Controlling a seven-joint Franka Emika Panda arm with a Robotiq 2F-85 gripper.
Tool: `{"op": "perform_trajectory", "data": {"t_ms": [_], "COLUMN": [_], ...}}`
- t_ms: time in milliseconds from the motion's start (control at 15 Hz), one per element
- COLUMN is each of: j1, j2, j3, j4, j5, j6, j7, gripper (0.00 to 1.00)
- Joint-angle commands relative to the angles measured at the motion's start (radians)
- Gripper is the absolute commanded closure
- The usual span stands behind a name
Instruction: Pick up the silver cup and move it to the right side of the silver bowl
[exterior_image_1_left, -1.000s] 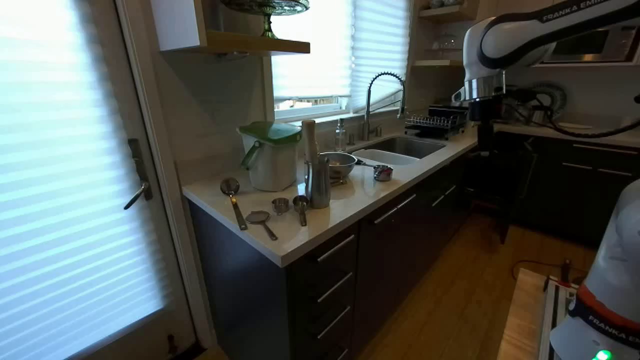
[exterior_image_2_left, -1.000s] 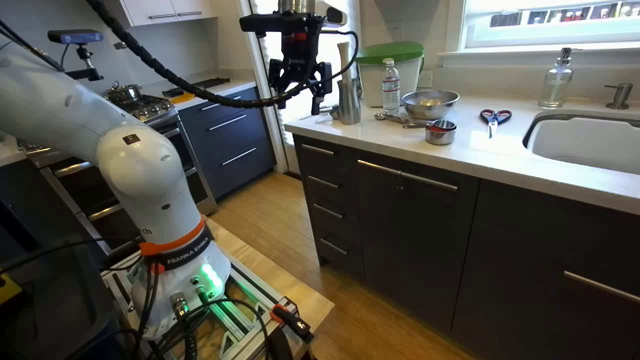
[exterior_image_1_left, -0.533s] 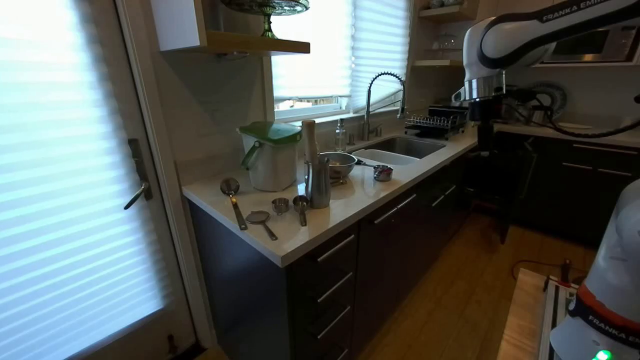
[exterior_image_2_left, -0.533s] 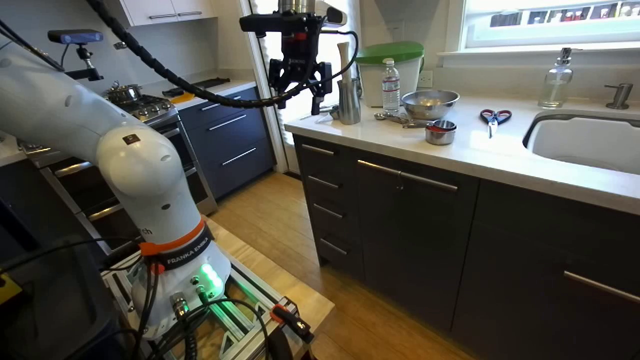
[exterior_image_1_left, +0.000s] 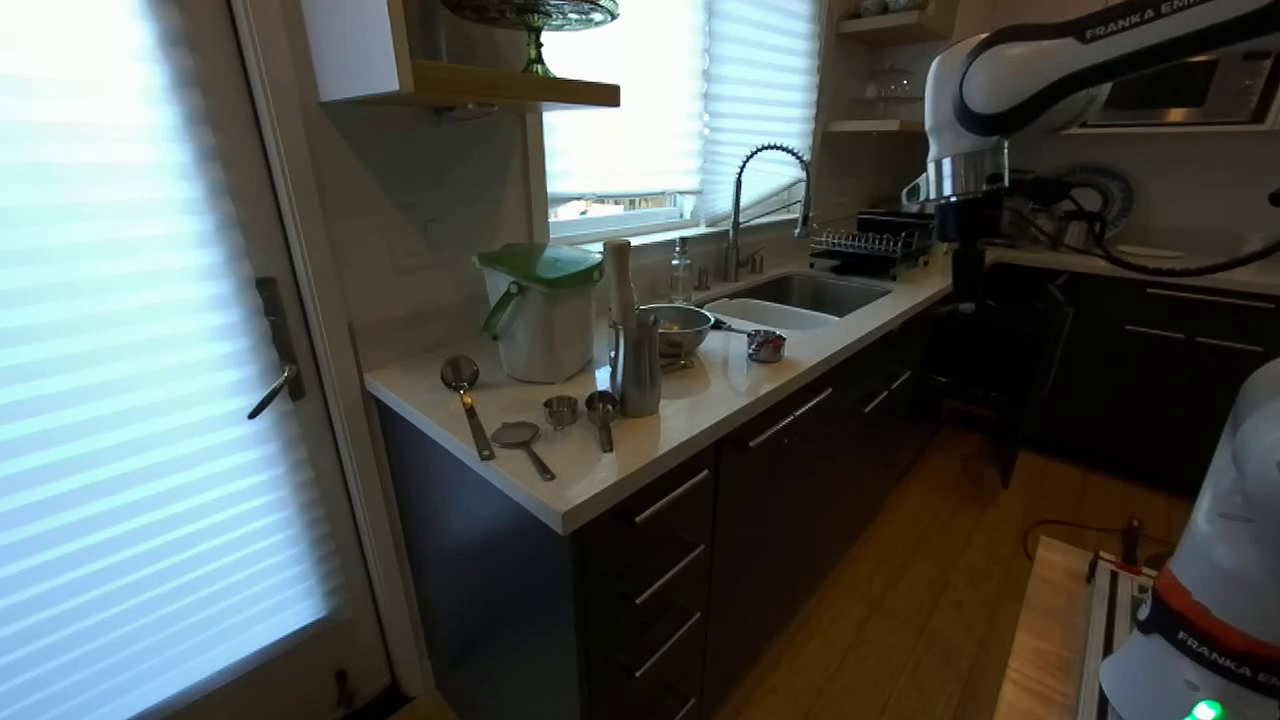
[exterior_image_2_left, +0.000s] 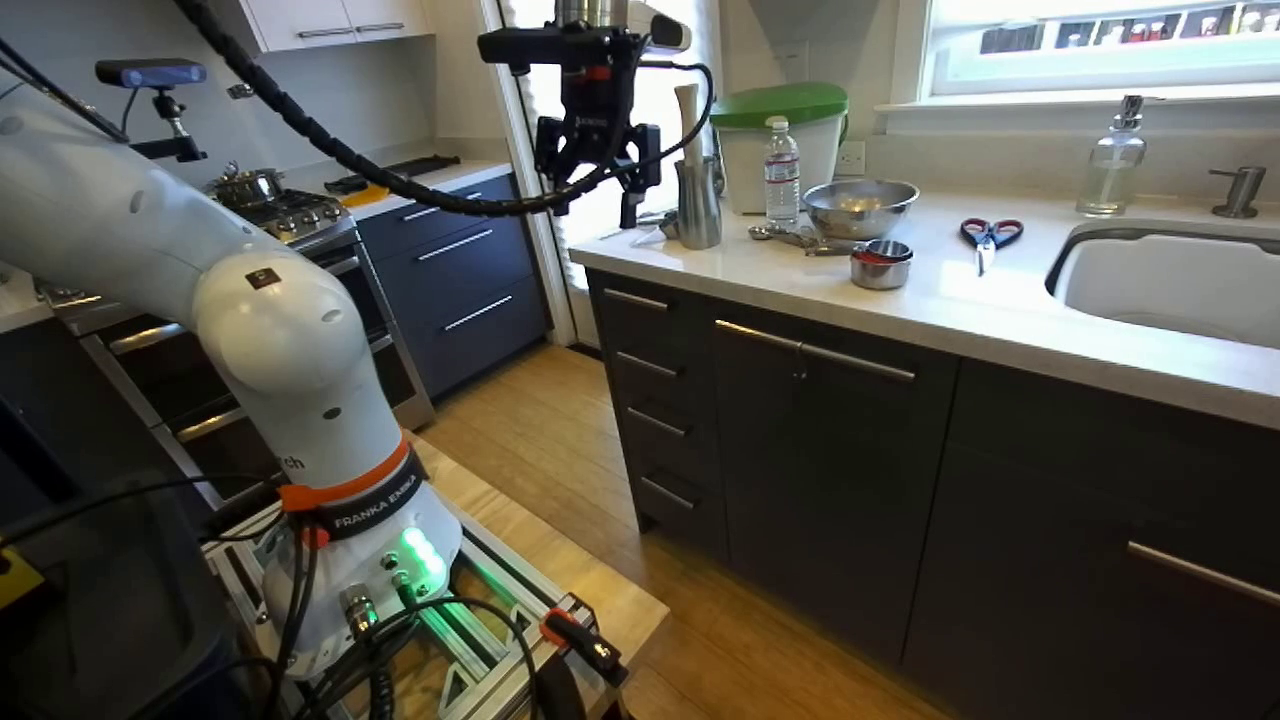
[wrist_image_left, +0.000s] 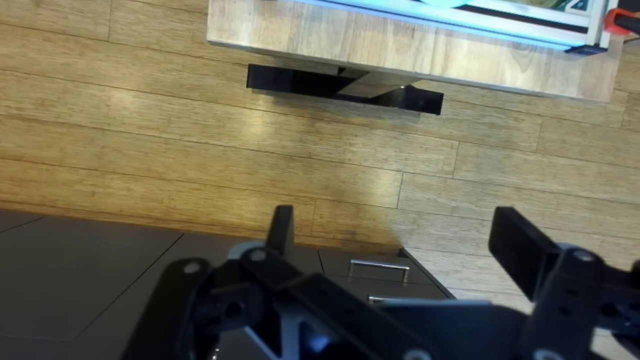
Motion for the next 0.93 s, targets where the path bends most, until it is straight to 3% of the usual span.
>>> {"op": "perform_trajectory", "data": {"t_ms": [0,333,667,867], "j1": [0.045,0.065,0.056,0.058], "j2": [0.042,0.158,0.32,0.423], "j3": [0.068,0.178,0.197,0.196], "j4": [0.019,0.074,0.194,0.291], "j5": [0.084,0.193,0.167,0.192], "j6": [0.018,0.179,0.369,0.406], "j7": [0.095,0.326,0.395,0.427], "gripper": [0.0,0.0,0.0,0.0]}}
